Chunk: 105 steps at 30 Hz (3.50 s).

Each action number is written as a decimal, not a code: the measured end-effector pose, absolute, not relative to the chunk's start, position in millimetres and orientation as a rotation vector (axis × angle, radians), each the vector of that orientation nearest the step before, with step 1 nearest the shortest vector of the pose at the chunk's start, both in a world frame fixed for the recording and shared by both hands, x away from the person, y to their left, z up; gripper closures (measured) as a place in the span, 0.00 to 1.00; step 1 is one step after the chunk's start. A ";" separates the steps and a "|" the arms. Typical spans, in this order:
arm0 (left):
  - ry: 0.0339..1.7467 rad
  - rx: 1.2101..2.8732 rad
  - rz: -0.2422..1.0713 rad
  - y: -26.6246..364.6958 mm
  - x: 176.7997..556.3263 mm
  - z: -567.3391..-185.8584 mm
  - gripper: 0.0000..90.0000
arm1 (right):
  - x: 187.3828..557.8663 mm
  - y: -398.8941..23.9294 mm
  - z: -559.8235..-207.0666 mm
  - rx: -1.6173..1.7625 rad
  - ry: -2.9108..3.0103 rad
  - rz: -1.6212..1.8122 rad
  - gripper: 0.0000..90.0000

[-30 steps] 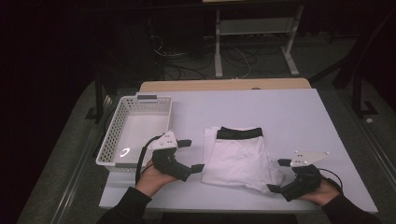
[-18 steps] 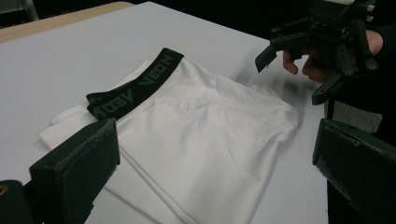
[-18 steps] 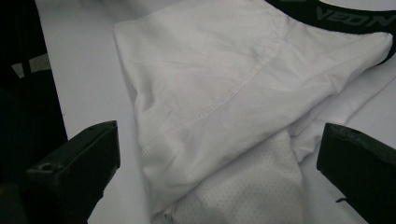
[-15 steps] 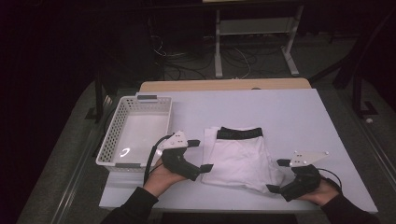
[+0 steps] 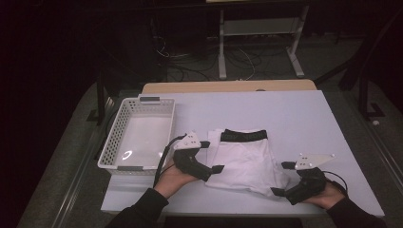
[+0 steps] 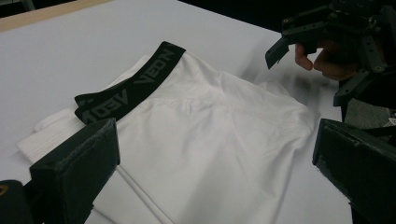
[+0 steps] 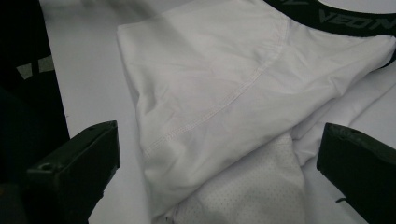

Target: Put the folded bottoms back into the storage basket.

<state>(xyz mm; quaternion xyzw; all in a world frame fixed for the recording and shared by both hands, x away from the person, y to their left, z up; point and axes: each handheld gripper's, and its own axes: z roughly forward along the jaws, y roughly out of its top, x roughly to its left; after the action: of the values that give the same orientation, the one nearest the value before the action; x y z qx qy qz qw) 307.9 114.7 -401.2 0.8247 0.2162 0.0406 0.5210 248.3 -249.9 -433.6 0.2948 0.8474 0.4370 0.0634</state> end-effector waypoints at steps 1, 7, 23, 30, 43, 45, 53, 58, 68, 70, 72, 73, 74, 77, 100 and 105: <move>0.519 1.980 0.100 112.9 309.3 -402.3 0.00 | 248.3 -249.8 -433.8 0.889 2.560 1.319 0.00; 0.539 1.994 0.131 103.8 315.7 -405.8 0.01 | 248.3 -249.3 -433.5 0.883 2.559 1.325 0.00; 0.658 2.011 0.215 96.5 341.6 -414.0 0.18 | 248.9 -248.4 -434.2 0.870 2.571 1.331 0.00; 0.717 2.021 0.241 93.2 353.2 -420.1 0.30 | 249.2 -247.8 -434.5 0.862 2.580 1.331 0.00; 0.802 2.057 0.316 83.9 380.7 -431.9 0.44 | 249.2 -247.9 -434.7 0.855 2.583 1.347 0.00; 0.823 2.069 0.331 83.6 385.8 -433.6 0.46 | 249.3 -248.0 -434.7 0.857 2.582 1.350 0.00; 0.887 2.102 0.366 83.6 407.0 -439.1 0.53 | 249.3 -248.3 -434.9 0.859 2.584 1.357 0.00; 0.899 2.136 0.359 82.1 418.2 -442.8 0.54 | 249.4 -248.2 -435.1 0.856 2.587 1.360 0.00; 0.900 2.177 0.314 82.5 432.0 -452.6 0.53 | 249.3 -248.0 -435.1 0.851 2.589 1.359 0.00; 0.892 2.175 0.314 81.5 432.6 -453.0 0.53 | 249.3 -248.0 -435.2 0.851 2.590 1.358 0.00; 0.877 2.177 0.308 80.4 432.2 -453.3 0.56 | 249.2 -247.9 -435.2 0.852 2.591 1.358 0.00; 0.874 2.177 0.307 80.0 432.0 -453.3 0.59 | 249.2 -247.8 -435.2 0.851 2.591 1.358 0.00; 0.874 2.179 0.304 79.6 431.6 -453.2 0.61 | 249.2 -247.7 -435.3 0.849 2.591 1.358 0.00; 0.856 2.179 0.280 79.4 430.9 -453.1 0.69 | 249.3 -247.4 -435.3 0.846 2.593 1.359 0.00; 0.916 2.162 0.303 84.8 430.5 -446.3 0.96 | 248.0 -245.9 -434.0 0.840 2.644 1.316 0.20; 0.924 2.172 0.295 84.5 431.5 -449.8 0.96 | 245.6 -240.1 -439.3 0.801 2.716 1.203 0.46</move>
<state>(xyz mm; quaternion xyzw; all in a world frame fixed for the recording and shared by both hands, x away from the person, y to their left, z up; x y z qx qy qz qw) 431.5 84.5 -449.8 0.8475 0.3606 0.1153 0.3720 245.6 -240.1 -439.3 0.2603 0.8823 0.3908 0.0325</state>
